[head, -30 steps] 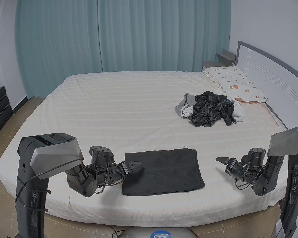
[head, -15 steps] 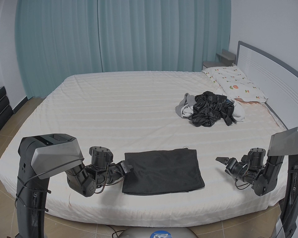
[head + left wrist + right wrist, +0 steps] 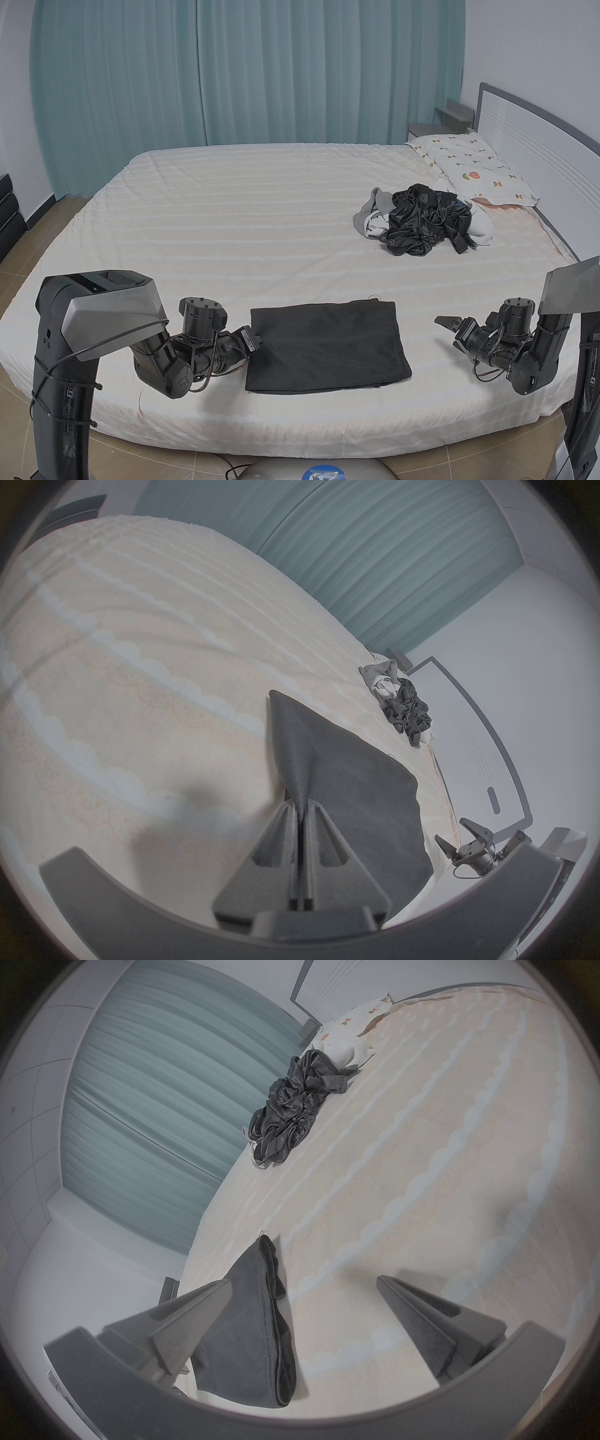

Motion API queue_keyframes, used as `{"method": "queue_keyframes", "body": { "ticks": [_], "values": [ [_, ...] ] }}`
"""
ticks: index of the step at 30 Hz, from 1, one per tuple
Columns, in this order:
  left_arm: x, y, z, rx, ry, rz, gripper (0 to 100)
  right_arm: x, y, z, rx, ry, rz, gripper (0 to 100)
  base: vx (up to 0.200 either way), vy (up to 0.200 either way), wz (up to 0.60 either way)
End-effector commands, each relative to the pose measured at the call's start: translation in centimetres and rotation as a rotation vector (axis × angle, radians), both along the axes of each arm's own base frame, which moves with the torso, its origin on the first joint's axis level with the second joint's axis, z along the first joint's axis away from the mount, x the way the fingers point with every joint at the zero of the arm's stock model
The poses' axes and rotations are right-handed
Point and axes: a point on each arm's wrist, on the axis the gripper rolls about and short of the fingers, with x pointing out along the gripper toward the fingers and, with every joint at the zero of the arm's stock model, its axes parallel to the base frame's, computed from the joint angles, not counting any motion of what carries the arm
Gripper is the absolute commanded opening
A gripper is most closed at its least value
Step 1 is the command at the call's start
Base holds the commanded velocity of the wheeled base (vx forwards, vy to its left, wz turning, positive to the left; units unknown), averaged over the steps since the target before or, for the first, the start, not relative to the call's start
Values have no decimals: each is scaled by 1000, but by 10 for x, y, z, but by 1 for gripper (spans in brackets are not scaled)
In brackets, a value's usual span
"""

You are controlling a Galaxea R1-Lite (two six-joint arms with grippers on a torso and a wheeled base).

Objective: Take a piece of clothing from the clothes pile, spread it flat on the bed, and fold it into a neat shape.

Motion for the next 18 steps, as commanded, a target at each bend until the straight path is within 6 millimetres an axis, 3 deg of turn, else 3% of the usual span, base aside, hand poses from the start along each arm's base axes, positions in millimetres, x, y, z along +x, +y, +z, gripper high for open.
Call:
{"method": "queue_keyframes", "body": {
  "ticks": [1, 3, 18],
  "values": [
    [0, 0, 1, -2, -4, 2, 0, 0, -1, 0, 0, 0, -2, 100, 0, 0, 0],
    [0, 0, 2, -3, -7, 2, 0, 0, -1, 0, 0, 0, -2, 100, 0, 0, 0],
    [-2, 3, 5, 7, -13, 24, 0, 0, -1, 0, 0, 0, -2, 100, 0, 200, 0]
  ]
}}
